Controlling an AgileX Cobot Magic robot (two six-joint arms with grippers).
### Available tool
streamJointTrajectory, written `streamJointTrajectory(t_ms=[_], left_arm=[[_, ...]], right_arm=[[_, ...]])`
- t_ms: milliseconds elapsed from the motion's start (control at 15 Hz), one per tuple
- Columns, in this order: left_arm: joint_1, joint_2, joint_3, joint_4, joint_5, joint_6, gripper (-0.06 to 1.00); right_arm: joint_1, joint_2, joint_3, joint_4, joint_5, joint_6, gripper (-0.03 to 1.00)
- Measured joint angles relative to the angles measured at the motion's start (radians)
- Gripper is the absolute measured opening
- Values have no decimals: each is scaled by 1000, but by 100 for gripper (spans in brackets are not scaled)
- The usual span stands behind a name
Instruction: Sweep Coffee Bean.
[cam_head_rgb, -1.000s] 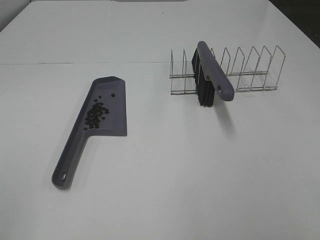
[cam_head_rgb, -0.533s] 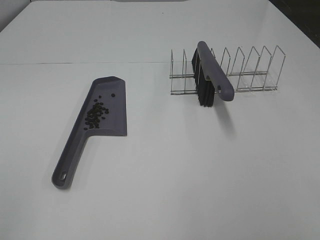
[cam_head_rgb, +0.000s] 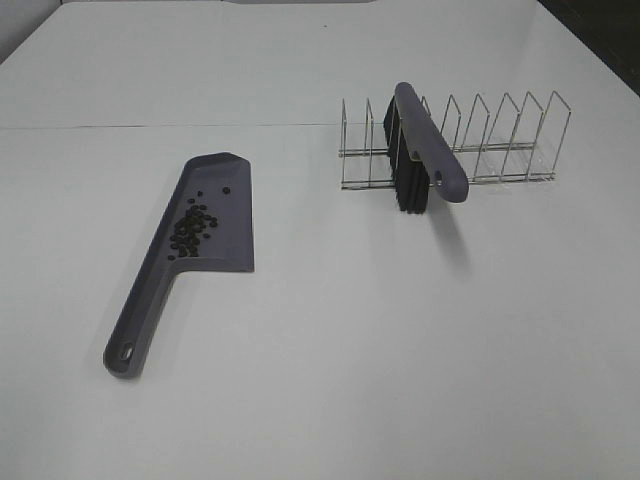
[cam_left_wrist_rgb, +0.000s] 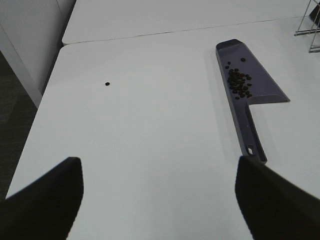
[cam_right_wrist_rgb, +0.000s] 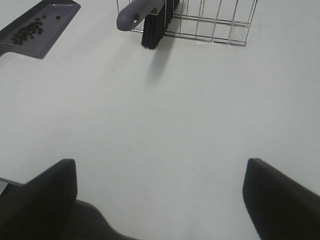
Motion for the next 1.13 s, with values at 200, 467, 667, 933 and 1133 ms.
streamJointTrajectory(t_ms=[200, 467, 667, 933, 1133], left_arm=[[0, 0, 0, 0, 0, 0, 76], [0, 0, 0, 0, 0, 0, 76], [0, 0, 0, 0, 0, 0, 76], [0, 0, 0, 0, 0, 0, 76], [0, 0, 0, 0, 0, 0, 76]], right_arm=[[0, 0, 0, 0, 0, -5, 77], [0, 0, 0, 0, 0, -5, 77], [0, 0, 0, 0, 0, -5, 77], [0, 0, 0, 0, 0, -5, 77], [0, 0, 0, 0, 0, -5, 77]])
